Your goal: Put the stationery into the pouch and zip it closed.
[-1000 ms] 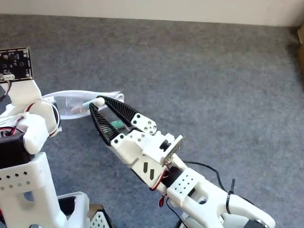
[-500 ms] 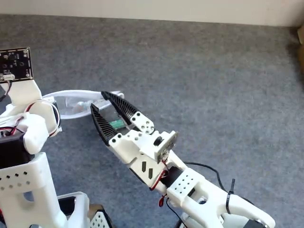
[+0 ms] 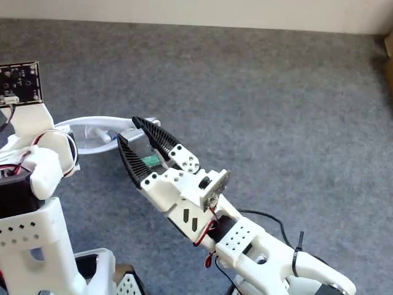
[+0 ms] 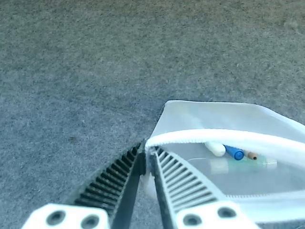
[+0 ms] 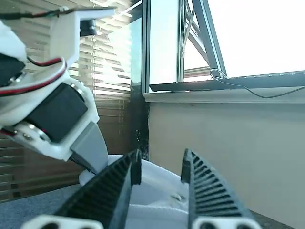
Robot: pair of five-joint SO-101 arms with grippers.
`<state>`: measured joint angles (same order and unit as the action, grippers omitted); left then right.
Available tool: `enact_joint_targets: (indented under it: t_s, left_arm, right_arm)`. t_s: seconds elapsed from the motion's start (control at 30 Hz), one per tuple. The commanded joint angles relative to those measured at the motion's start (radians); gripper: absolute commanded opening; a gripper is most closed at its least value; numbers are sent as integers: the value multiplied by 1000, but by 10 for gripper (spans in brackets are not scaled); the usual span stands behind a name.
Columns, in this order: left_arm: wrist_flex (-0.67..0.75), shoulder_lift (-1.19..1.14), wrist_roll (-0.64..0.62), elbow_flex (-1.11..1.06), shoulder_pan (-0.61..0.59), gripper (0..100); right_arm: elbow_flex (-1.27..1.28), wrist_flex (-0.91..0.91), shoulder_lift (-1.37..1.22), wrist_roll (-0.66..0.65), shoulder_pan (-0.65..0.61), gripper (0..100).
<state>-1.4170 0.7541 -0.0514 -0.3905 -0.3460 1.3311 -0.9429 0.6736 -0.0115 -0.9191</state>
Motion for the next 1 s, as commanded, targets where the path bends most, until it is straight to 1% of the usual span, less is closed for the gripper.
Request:
enact_joint_targets:
  t_s: [0.0, 0.3, 0.4, 0.53, 0.6, 0.67, 0.8, 0.87, 0.97]
  left_arm:
    - [6, -4, -12, -21, 10, 6]
    - [6, -4, -12, -21, 8, 6]
    - [6, -4, -12, -21, 8, 6]
    - [6, -4, -12, -21, 8, 6]
    - [6, -4, -12, -21, 8, 6]
    - [9, -4, -12, -21, 8, 6]
    - [14, -4, -12, -22, 8, 6]
    - [14, -4, -12, -22, 8, 6]
    - [14, -4, -12, -22, 8, 6]
  right_arm:
    - [-8, 8, 10, -11, -12, 132]
    - [31, 5, 16, -15, -59, 132]
    - [30, 8, 21, -15, -53, 131]
    - [36, 36, 96, -15, -31, 131]
    - [30, 151, 157, -12, -22, 131]
    - [24, 325, 234, -9, -18, 131]
    - [-73, 651, 395, -8, -22, 131]
    - [-151, 803, 456, 34, -22, 131]
    - [-292, 1038, 484, 143, -21, 131]
